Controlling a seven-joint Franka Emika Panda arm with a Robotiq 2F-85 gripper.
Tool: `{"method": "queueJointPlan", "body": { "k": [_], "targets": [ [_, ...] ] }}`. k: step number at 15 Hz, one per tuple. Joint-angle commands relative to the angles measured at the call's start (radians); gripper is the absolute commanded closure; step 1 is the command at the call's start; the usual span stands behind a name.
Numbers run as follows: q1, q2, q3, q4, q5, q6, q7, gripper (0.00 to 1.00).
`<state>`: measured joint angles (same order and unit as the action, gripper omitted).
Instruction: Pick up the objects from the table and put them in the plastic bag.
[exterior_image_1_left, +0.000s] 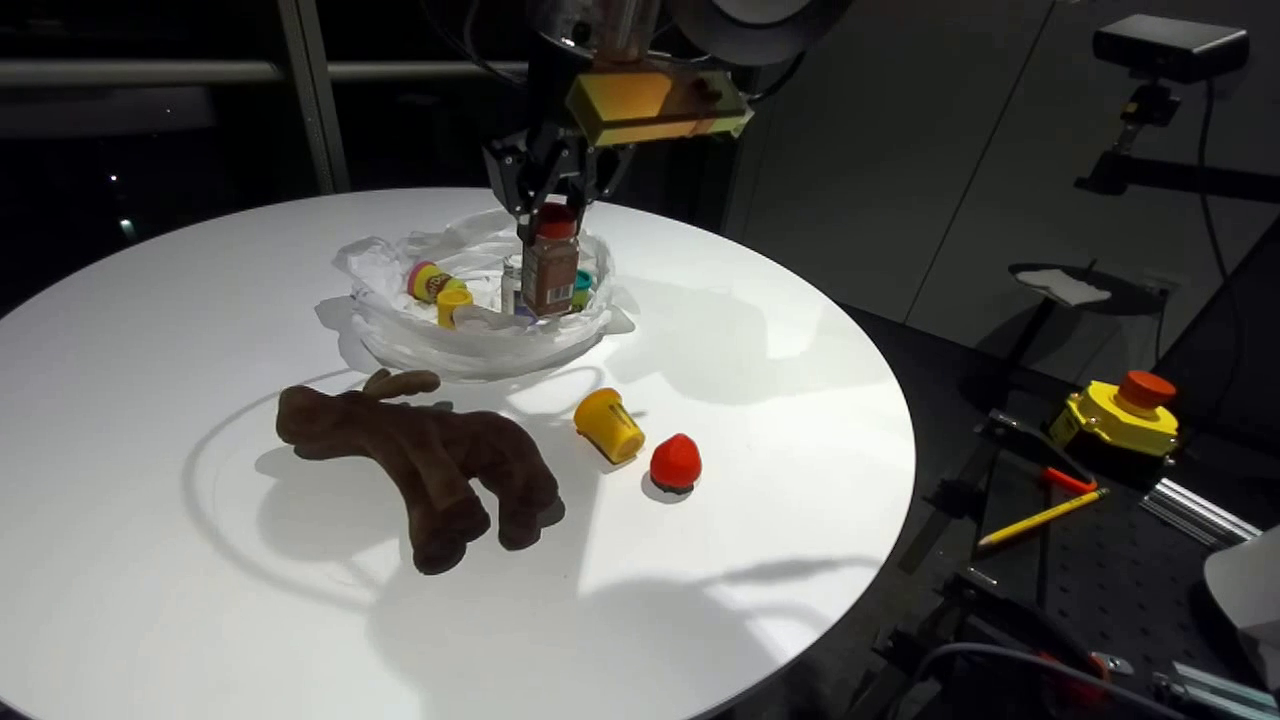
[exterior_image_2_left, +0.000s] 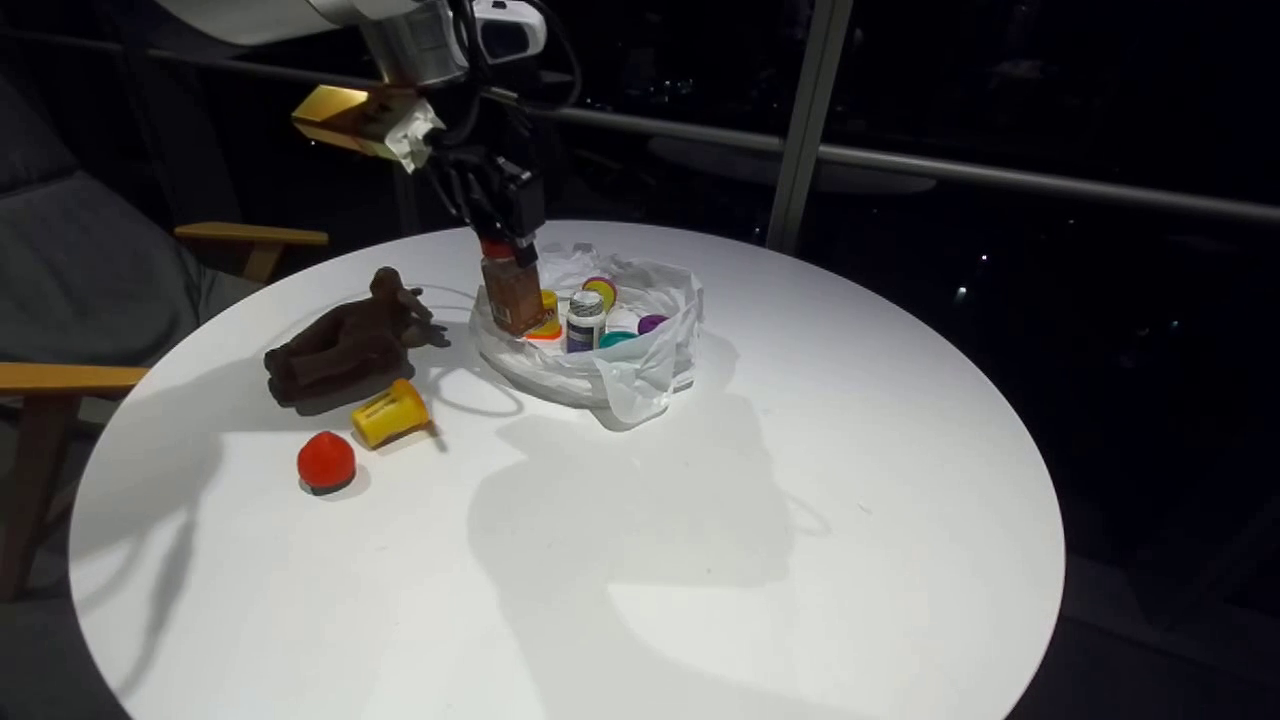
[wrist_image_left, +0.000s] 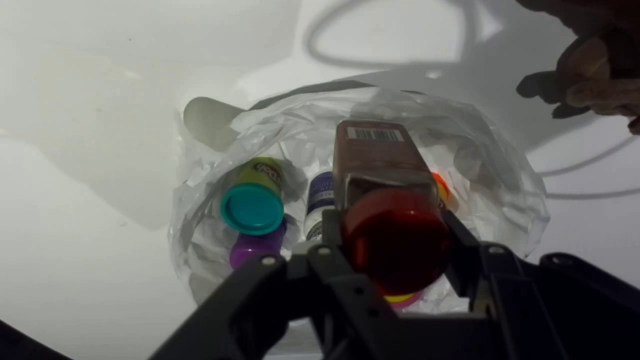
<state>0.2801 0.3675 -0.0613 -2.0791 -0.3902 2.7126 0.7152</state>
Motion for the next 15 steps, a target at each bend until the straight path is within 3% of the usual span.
{"method": "queueJointPlan", "body": {
  "k": [1, 15],
  "targets": [
    [0.004, 0.06, -0.02, 0.063, 0.012, 0.053, -0.029, 0.78],
    [0.017, 0.272, -0.046, 0.266, 0.113, 0.056, -0.111, 0.78]
  ]
}}
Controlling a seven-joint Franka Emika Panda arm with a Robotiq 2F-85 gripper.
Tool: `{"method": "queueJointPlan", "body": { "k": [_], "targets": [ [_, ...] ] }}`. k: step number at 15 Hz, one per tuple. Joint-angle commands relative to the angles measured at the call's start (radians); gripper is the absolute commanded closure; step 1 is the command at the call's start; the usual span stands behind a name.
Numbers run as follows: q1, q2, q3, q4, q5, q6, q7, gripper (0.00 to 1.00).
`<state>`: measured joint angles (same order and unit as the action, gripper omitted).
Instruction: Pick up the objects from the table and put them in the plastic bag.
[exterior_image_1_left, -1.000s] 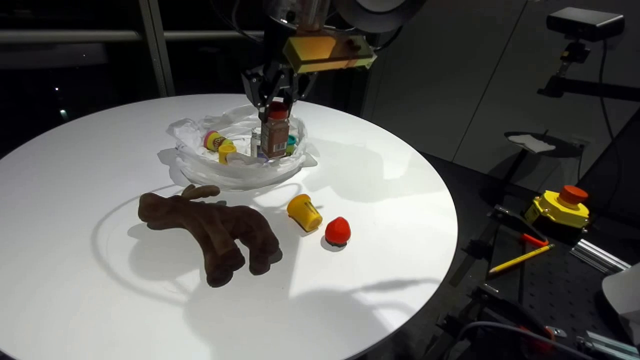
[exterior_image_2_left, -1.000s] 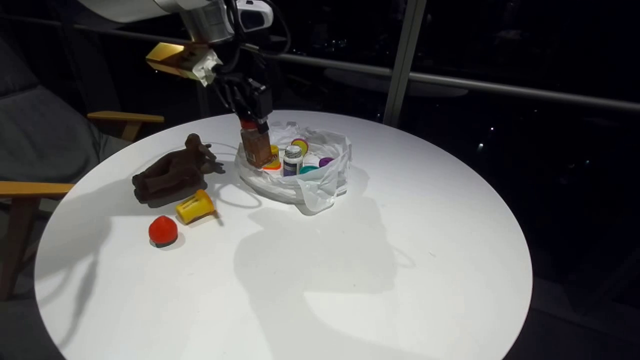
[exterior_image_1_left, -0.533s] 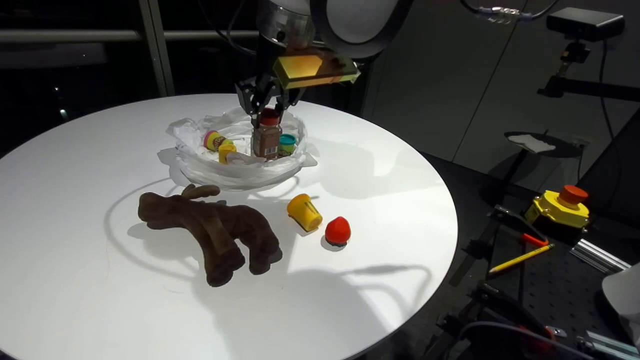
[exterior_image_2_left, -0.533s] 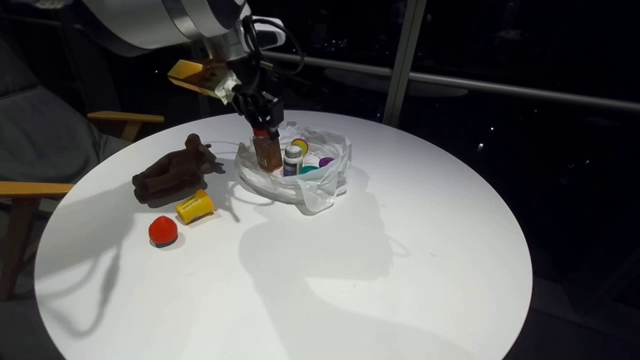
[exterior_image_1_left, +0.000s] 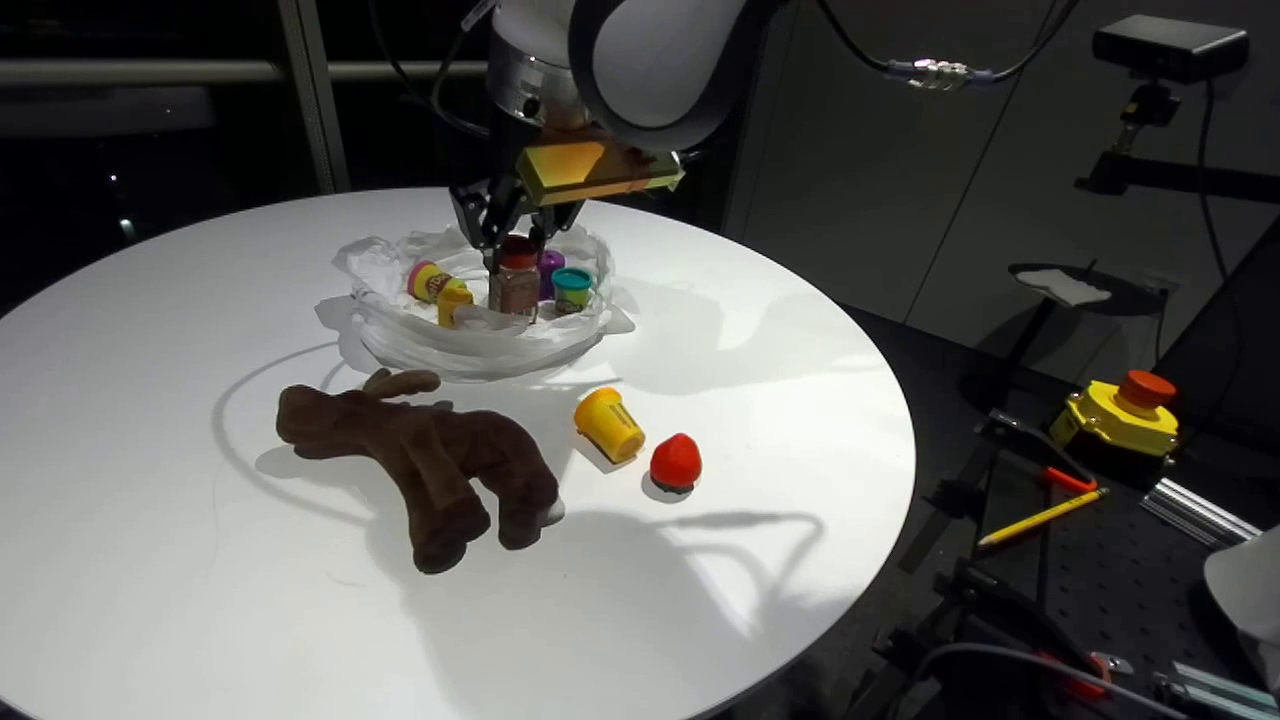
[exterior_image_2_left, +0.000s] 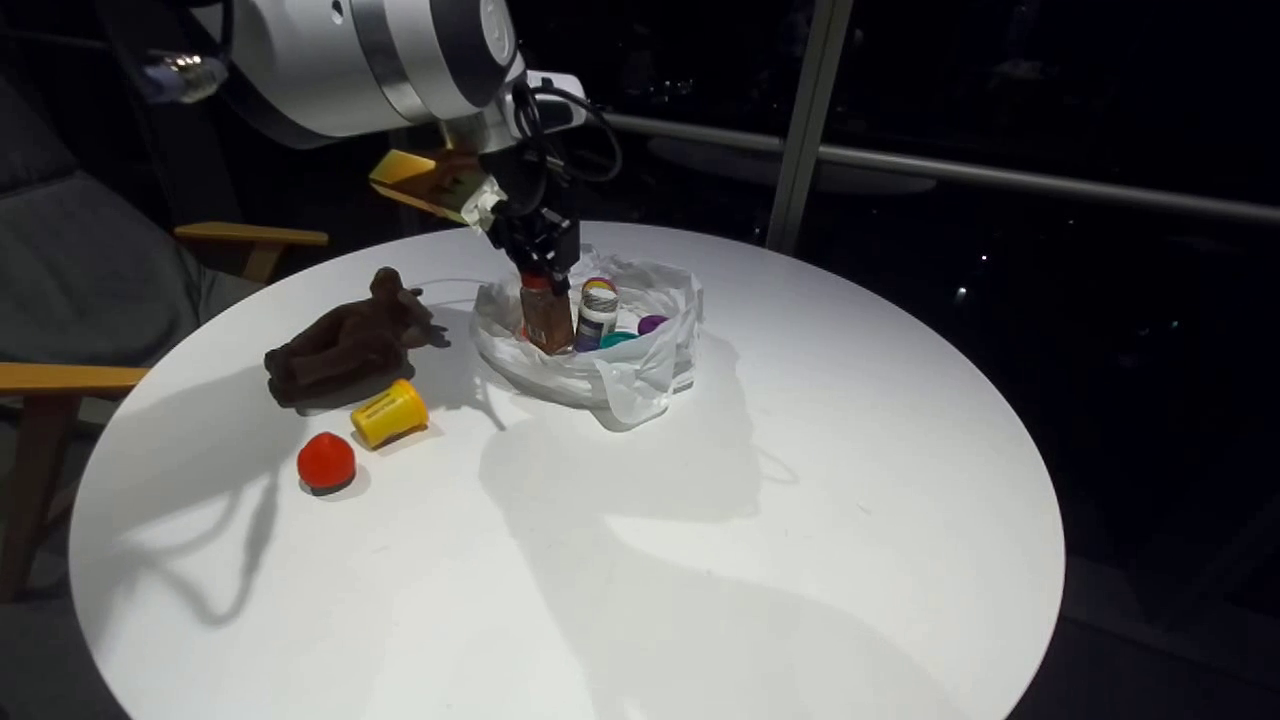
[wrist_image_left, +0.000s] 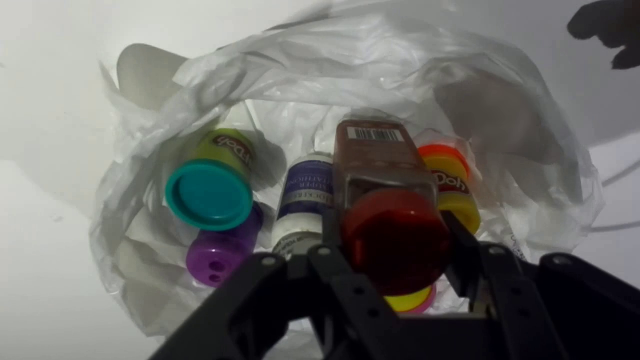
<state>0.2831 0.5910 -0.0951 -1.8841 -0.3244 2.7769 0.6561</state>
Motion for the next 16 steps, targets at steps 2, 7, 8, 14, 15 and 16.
{"method": "queueJointPlan", "body": {
  "k": [2, 7, 8, 14, 15, 16],
  "targets": [
    [0.011, 0.07, -0.01, 0.095, 0.071, -0.025, -0.083, 0.79],
    [0.007, 0.026, -0.009, 0.102, 0.125, -0.079, -0.155, 0.19],
    [0.006, -0.002, -0.007, 0.09, 0.133, -0.101, -0.164, 0.12],
    [-0.031, -0.256, 0.08, -0.109, 0.177, -0.219, -0.253, 0.0],
    [-0.053, -0.276, 0.123, -0.151, 0.226, -0.226, -0.309, 0.0],
    [-0.067, -0.292, 0.156, -0.186, 0.273, -0.224, -0.354, 0.0]
  ]
}}
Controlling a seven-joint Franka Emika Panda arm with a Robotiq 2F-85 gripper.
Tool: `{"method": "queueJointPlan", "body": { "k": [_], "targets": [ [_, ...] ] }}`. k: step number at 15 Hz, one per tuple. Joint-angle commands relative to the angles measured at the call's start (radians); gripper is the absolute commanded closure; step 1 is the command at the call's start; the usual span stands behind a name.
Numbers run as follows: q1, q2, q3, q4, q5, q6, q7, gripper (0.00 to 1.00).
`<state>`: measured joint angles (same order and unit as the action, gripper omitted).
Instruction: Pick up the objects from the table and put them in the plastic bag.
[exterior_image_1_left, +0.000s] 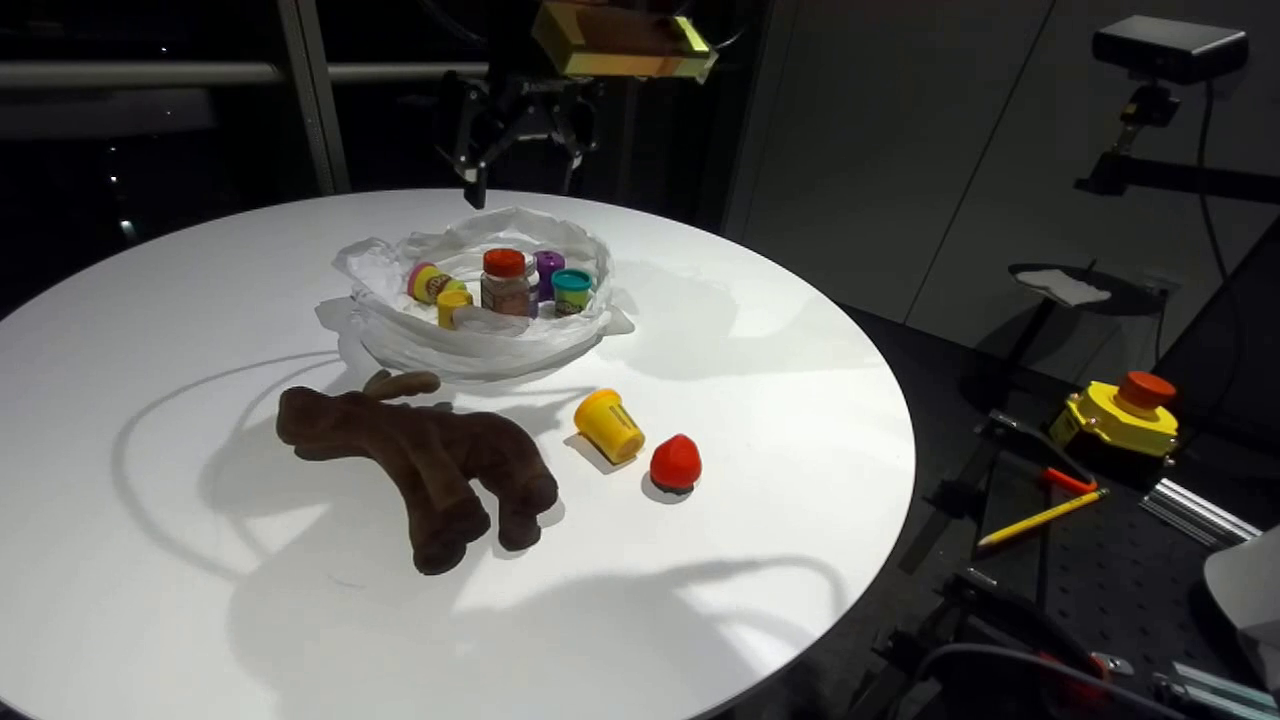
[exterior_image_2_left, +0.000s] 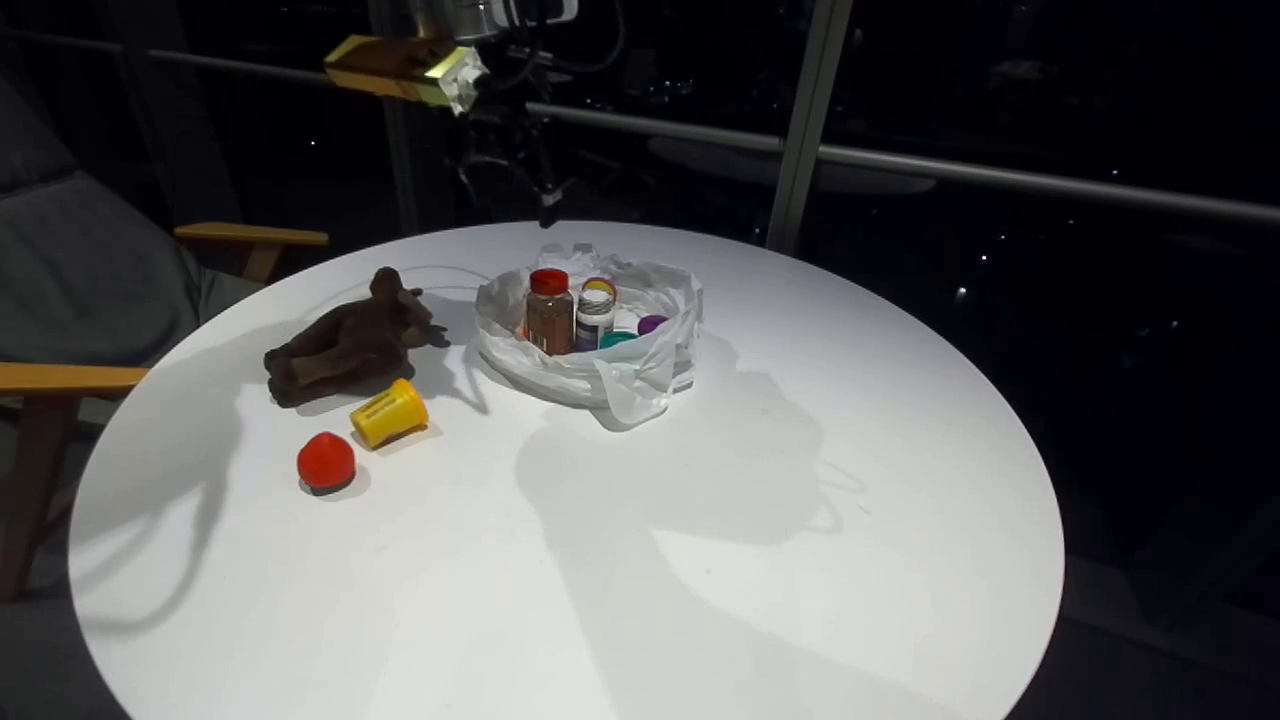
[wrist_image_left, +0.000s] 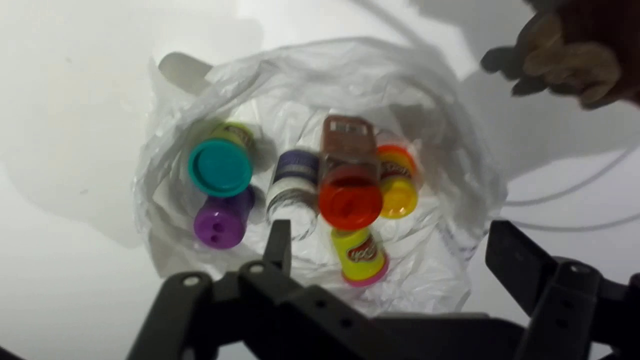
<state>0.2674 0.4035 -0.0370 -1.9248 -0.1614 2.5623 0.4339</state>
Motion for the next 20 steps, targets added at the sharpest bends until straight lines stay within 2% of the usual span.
{"method": "queueJointPlan", "body": {
  "k": [1, 2, 4, 8, 12, 13, 14, 18, 20],
  "targets": [
    [-0.065, -0.097, 0.13, -0.179, 0.163, 0.021, -0.173, 0.01],
    [-0.074, -0.095, 0.156, -0.212, 0.211, 0.055, -0.203, 0.0],
    [-0.063, -0.052, 0.159, -0.25, 0.213, 0.084, -0.209, 0.0],
    [-0.028, 0.023, 0.118, -0.302, 0.138, 0.126, -0.171, 0.0],
    [-0.017, 0.094, 0.107, -0.307, 0.126, 0.147, -0.165, 0.0],
    [-0.015, 0.099, 0.106, -0.308, 0.128, 0.152, -0.163, 0.25],
    [-0.008, 0.106, 0.1, -0.307, 0.124, 0.164, -0.156, 0.26],
    [0.029, 0.084, 0.047, -0.309, 0.087, 0.208, -0.134, 0.62],
    [0.053, 0.067, 0.011, -0.307, 0.054, 0.199, -0.121, 0.77]
  ]
}}
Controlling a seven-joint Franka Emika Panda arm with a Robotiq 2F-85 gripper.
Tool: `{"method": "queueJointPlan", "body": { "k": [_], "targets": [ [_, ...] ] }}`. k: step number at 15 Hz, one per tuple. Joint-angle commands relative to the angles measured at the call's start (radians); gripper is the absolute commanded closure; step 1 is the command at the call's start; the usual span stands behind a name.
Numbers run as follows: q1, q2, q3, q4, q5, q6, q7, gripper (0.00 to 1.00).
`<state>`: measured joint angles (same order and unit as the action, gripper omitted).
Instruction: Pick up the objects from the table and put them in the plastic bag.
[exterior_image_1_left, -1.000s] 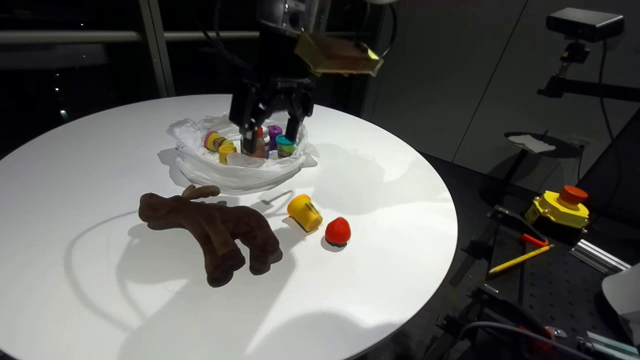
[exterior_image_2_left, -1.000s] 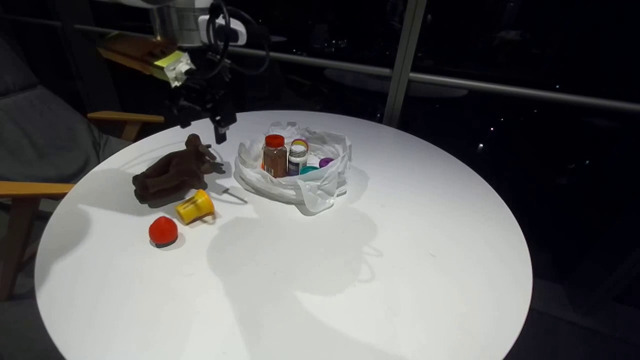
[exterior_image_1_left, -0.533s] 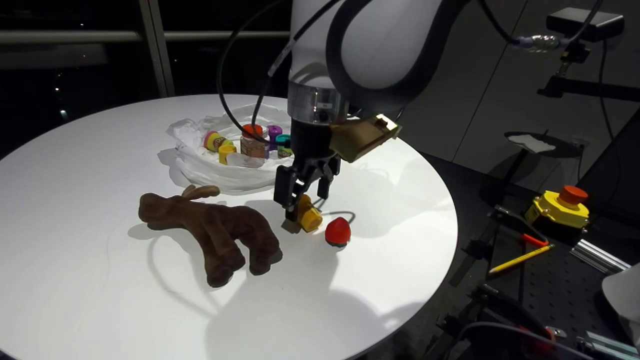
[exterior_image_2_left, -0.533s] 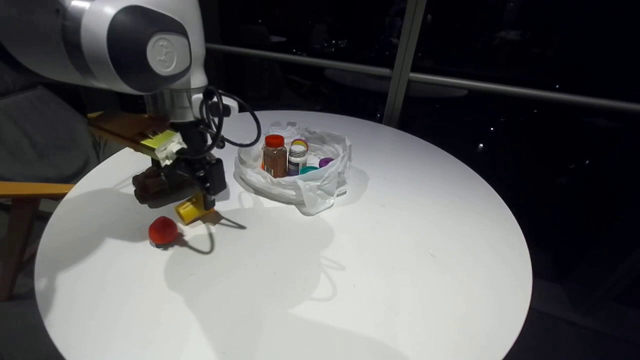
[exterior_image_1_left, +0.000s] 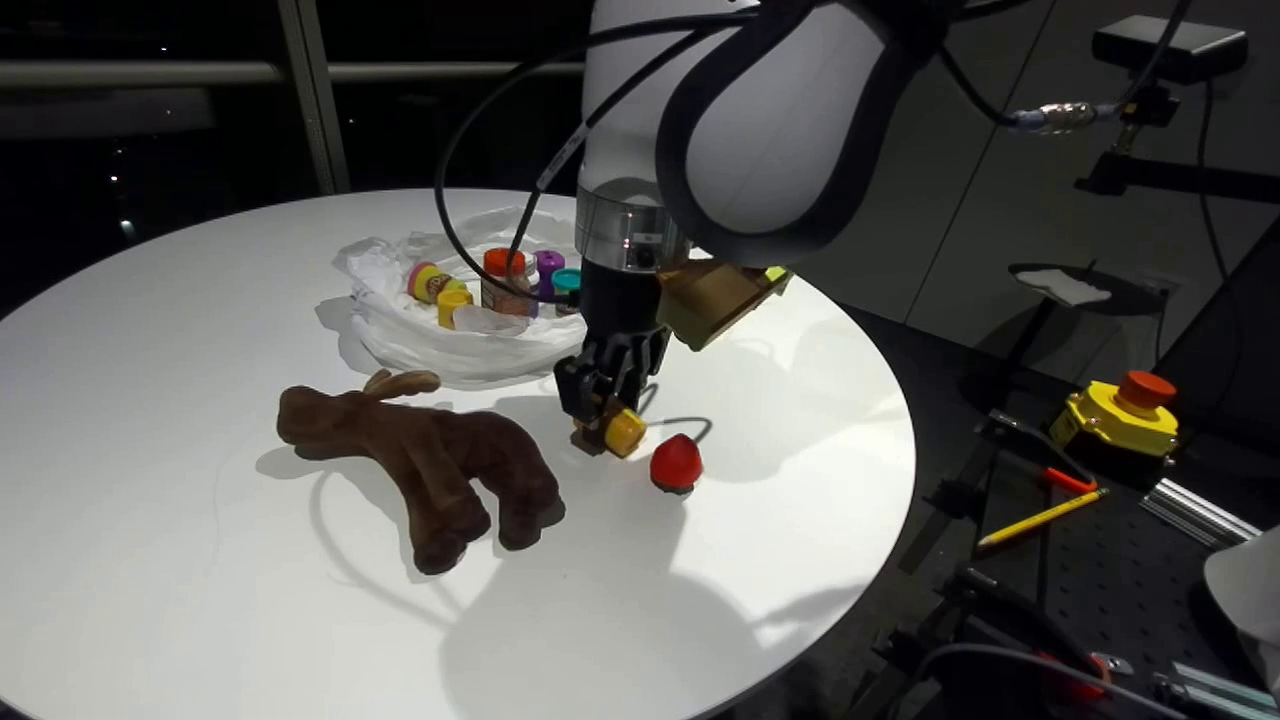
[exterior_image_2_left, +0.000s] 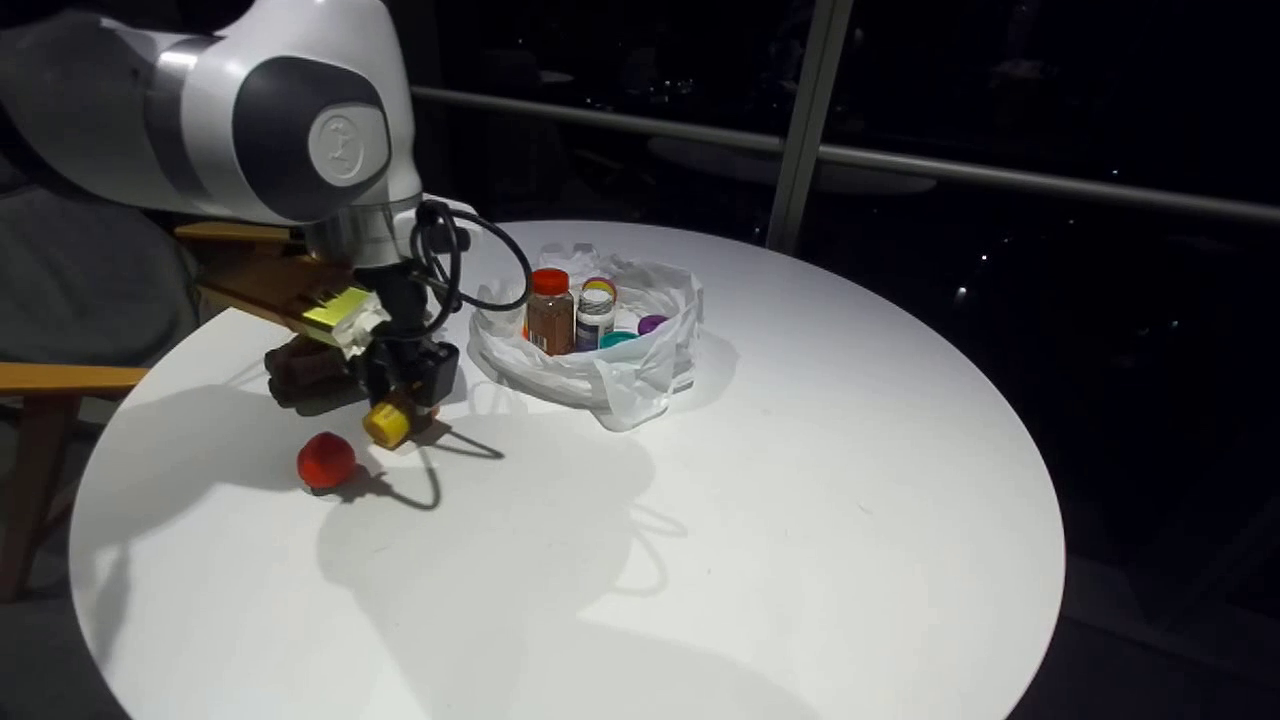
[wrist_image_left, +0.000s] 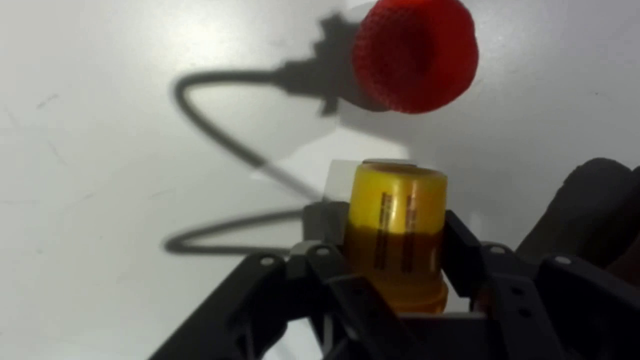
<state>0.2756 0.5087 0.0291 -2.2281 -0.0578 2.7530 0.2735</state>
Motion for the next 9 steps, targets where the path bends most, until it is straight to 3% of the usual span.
{"method": "queueJointPlan", "body": {
  "k": [1, 6, 9],
  "targets": [
    [0.049, -0.064, -0.07, -0.001, -0.063, -0.029, 0.044, 0.85],
    [0.033, -0.184, -0.114, 0.088, -0.129, -0.159, 0.056, 0.81],
    [-0.016, -0.144, -0.114, 0.26, -0.133, -0.101, 0.061, 0.82]
  ]
}}
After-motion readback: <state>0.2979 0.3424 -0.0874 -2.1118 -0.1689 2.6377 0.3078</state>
